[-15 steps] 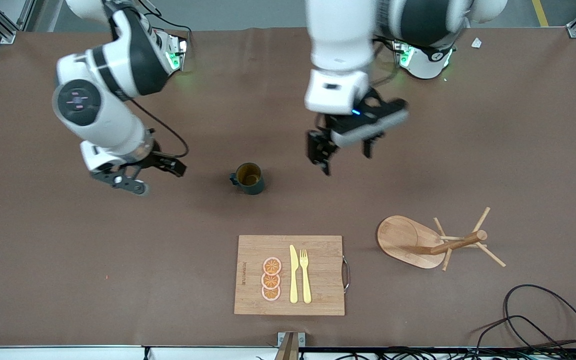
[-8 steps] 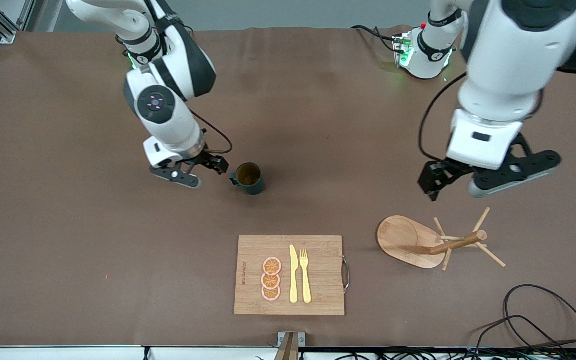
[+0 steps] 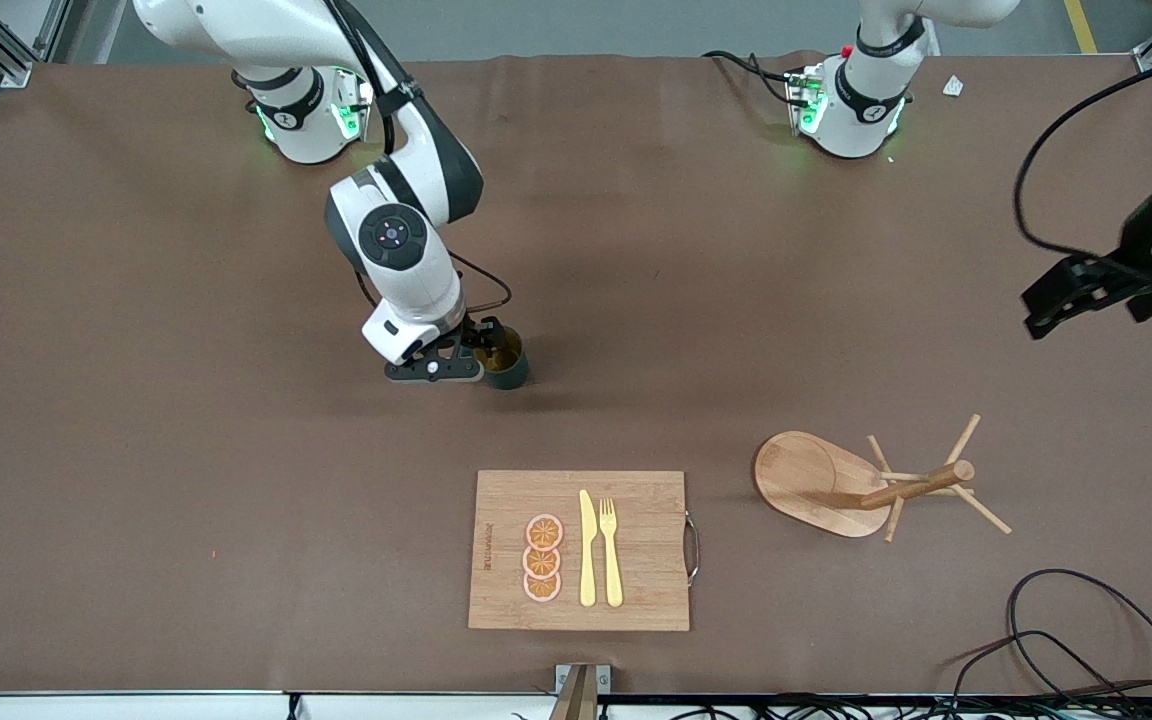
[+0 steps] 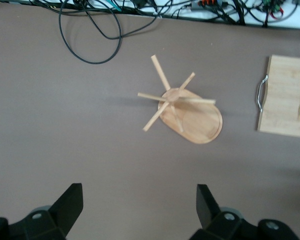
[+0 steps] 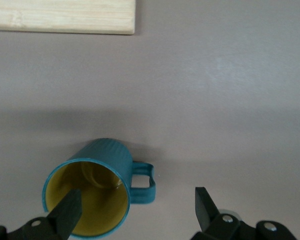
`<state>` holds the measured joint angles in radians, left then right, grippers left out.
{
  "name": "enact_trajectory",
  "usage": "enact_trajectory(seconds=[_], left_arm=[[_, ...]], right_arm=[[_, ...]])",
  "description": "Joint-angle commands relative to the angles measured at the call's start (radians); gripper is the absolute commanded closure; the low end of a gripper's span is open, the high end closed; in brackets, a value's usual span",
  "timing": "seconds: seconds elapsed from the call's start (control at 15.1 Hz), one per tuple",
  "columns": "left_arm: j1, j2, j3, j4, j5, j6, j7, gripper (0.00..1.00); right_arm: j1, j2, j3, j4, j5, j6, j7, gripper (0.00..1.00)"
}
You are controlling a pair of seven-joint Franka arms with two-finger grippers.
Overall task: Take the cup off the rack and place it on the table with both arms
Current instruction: 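Grasp the teal mug rim with the right gripper while the left withdraws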
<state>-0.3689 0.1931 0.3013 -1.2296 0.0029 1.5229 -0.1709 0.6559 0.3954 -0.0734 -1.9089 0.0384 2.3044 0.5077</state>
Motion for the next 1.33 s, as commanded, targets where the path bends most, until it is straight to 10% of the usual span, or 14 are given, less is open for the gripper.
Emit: enact_trajectory(seconds=[0.0,0.27,0.53,0.86,1.26], left_arm=[[0.097,-0.053,-0.051,-0.054,-0.081,-0.029,0.073,0.00],[0.378,-0.141,-0.356,-0.207,-0.048,0.009,0.068,0.00],[0.384,-0.173,-0.396,-0.261,0.005,0.019,0.061,0.00],[0.387,-0.184,-0.401,-0.272,0.006,0.014,0.068,0.00],[0.387,-0.185,-0.401,-0.268,0.035,0.013,0.079,0.00]], right_arm=[[0.036,0.014,-0.008,-0.005,0.012,0.029,-0.058,0.00],[0.056,0.045,-0.008,-0.007,0.003,0.052,-0.092,0.01],[0.067,0.054,-0.009,-0.012,0.002,0.055,-0.113,0.14],[0.054,0.057,-0.009,-0.013,0.003,0.044,-0.100,0.99],[0.050,0.057,-0.011,-0.013,0.003,0.043,-0.100,1.00]])
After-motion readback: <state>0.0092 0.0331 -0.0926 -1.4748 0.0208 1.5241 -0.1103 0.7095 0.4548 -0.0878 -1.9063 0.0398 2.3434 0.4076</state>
